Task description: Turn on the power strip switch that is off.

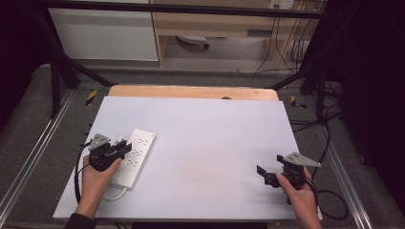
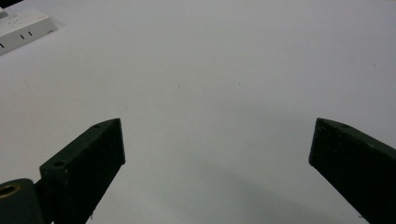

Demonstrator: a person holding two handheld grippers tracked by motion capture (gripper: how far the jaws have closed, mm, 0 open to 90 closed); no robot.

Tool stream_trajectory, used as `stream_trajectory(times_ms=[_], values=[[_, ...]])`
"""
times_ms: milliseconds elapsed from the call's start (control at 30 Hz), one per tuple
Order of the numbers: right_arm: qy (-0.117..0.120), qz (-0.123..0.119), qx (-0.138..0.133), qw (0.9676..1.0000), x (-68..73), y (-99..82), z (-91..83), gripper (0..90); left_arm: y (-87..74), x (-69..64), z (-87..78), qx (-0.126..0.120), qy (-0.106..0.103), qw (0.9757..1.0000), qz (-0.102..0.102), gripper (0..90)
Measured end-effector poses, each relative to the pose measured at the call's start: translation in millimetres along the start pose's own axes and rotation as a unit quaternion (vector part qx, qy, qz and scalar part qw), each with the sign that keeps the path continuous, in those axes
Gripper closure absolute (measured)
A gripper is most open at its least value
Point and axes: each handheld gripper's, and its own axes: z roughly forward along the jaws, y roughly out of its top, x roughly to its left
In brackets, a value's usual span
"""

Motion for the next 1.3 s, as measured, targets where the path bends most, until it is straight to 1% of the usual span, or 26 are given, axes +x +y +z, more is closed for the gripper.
stream_trajectory(times_ms=[67, 167, 267, 400, 467, 567, 600, 733, 800, 1000, 1100, 1233, 1300], values=[[0.0, 0.0, 0.0, 1.0, 0.0, 0.0, -0.1, 4.0, 0.9, -0.9, -0.1, -0.01, -0.008, 0.9999, -0.004, 62.9], [0.0, 0.0, 0.0, 1.0, -0.2, 0.0, 0.0, 4.0, 2.1, -1.9, -0.6, -0.021, -0.01, 0.9997, -0.009, 54.8], [0.0, 0.0, 0.0, 1.0, -0.1, 0.0, 0.0, 4.0, 2.9, -2.2, -0.4, -0.023, -0.011, 0.9996, -0.015, 45.8], [0.0, 0.0, 0.0, 1.0, -0.1, 0.0, -0.1, 4.0, 3.7, -3.7, -0.1, -0.029, -0.017, 0.9992, -0.021, 38.3], [0.0, 0.0, 0.0, 1.0, -0.2, 0.0, -0.1, 4.0, 4.4, -4.6, 0.0, -0.03, -0.018, 0.9992, -0.022, 32.0], [0.001, 0.0, 0.0, 1.0, -0.1, 0.0, 0.0, 4.0, 5.7, -6.2, -0.1, -0.035, -0.017, 0.999, -0.02, 23.6], [0.001, 0.0, 0.0, 1.0, -0.1, 0.0, 0.0, 4.0, 6.2, -7.3, -0.1, -0.038, -0.02, 0.9988, -0.022, 21.3], [0.001, 0.0, 0.0, 1.0, 0.0, 0.1, 0.0, 4.0, 8.0, -10.3, -0.8, -0.047, -0.023, 0.9986, -0.014, 12.8], [0.001, -0.001, 0.0, 1.0, -0.2, 0.0, 0.0, 3.9, 8.8, -12.3, -0.6, -0.051, -0.025, 0.9983, -0.013, 10.0], [0.002, 0.0, 0.0, 1.0, -0.1, 0.0, 0.0, 3.8, 10.5, -17.5, -2.2, -0.065, -0.041, 0.997, 0.002, 6.5], [0.002, -0.001, 0.0, 1.0, 0.0, 0.0, 0.0, 3.8, 11.6, -20.4, -3.2, -0.073, -0.04, 0.9965, 0.008, 6.5], [0.001, -0.001, -0.001, 1.0, -0.1, 0.0, -0.2, 3.7, 12.4, -23.8, -4.0, -0.077, -0.03, 0.9965, 0.003, 7.1], [0.002, 0.0, -0.001, 1.0, -0.1, 0.1, -0.5, 3.6, 12.8, -24.9, -6.0, -0.083, -0.03, 0.9961, 0.005, 7.5]])
